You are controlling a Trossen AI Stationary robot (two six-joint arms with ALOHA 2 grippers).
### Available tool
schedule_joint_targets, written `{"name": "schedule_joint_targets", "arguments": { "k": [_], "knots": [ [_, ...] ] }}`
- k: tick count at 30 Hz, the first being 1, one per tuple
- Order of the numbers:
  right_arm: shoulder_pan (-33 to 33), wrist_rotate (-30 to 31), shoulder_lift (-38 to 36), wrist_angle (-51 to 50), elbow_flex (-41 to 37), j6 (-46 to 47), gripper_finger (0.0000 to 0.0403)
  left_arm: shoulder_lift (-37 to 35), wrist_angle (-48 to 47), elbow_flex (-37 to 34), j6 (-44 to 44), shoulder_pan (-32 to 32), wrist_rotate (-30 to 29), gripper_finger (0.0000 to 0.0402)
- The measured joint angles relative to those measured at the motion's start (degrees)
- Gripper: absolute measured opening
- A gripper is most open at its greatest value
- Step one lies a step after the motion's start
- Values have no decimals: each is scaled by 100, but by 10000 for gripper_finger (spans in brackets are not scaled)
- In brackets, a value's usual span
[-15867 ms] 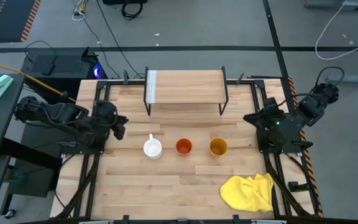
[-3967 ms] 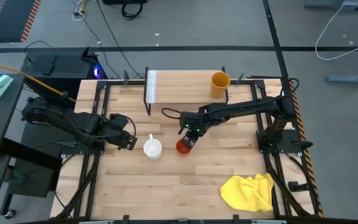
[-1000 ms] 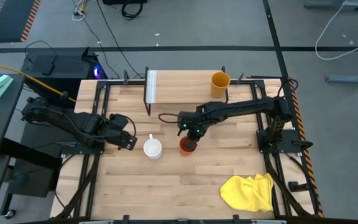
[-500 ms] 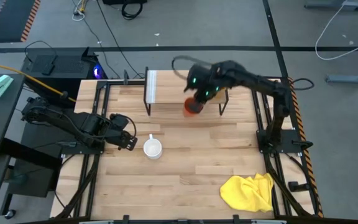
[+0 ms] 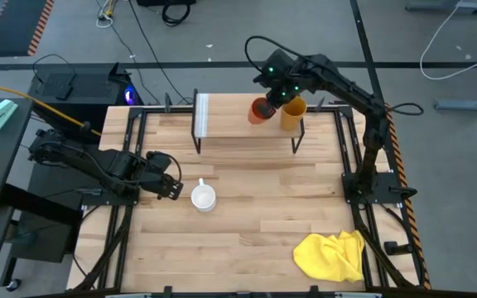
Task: Stack small to large cups/mugs on shelf
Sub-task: Put the orange cup on the shelf
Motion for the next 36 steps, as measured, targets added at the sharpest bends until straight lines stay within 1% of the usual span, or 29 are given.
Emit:
{"name": "schedule_joint_targets", "arguments": {
  "k": [5, 10, 12, 17, 20, 26, 36],
  "knots": [
    [-120, -42, 103, 6, 10, -159, 4, 0, 5, 0, -30, -1, -1, 52],
    [-54, -116, 513, -275, -1, -510, 4, 1, 97, 0, -37, -2, 0, 52],
    [-20, -111, 588, -208, 3, -615, 4, 2, 122, 0, -42, -2, 0, 52],
    [-44, -43, 588, 66, 7, -724, 4, 1, 139, 0, -46, 0, -1, 52],
    [-145, -7, 553, 50, 184, -726, 4, 2, 144, 0, -31, 0, 0, 52],
    [-316, -3, 577, -59, 546, -797, 5, 2, 153, -1, -13, -1, -2, 52],
    [-363, -115, 704, -334, 575, -873, 11, 2, 166, -1, -4, -1, -4, 52]
  ]
}}
